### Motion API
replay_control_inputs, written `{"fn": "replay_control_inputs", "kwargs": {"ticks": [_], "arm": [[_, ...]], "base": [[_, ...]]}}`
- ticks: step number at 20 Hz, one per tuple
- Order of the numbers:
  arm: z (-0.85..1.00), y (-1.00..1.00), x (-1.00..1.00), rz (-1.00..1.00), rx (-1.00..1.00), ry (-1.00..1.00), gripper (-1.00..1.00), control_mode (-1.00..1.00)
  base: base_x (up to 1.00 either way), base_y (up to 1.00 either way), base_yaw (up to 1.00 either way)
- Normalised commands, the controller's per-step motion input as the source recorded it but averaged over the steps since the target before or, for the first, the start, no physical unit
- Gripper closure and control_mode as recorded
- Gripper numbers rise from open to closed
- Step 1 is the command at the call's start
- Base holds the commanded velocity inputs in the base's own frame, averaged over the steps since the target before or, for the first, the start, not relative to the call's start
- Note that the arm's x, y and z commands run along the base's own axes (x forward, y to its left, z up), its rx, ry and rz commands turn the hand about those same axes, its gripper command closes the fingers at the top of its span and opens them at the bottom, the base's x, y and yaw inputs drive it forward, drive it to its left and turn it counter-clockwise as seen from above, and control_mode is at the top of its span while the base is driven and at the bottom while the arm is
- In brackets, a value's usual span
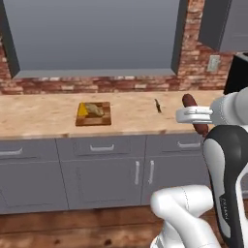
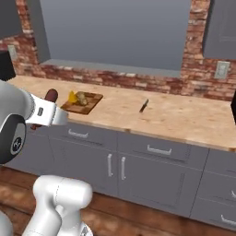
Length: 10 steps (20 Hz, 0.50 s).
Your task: Retrieve the sausage and cheese from the fridge and place them on the cutting board on the counter.
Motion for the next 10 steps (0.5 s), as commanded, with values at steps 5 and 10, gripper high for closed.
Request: {"fn": "replay_control_inputs", "kwargs": {"ticks": [5, 10], "arm": [[0.0, 0.0, 0.0, 0.0, 0.0, 0.0, 1.0, 1.0], [0.0, 0.0, 0.0, 0.0, 0.0, 0.0, 1.0, 1.0]], "base": [[1.0, -0.12, 0.0], [1.0, -0.05, 0.0]]}}
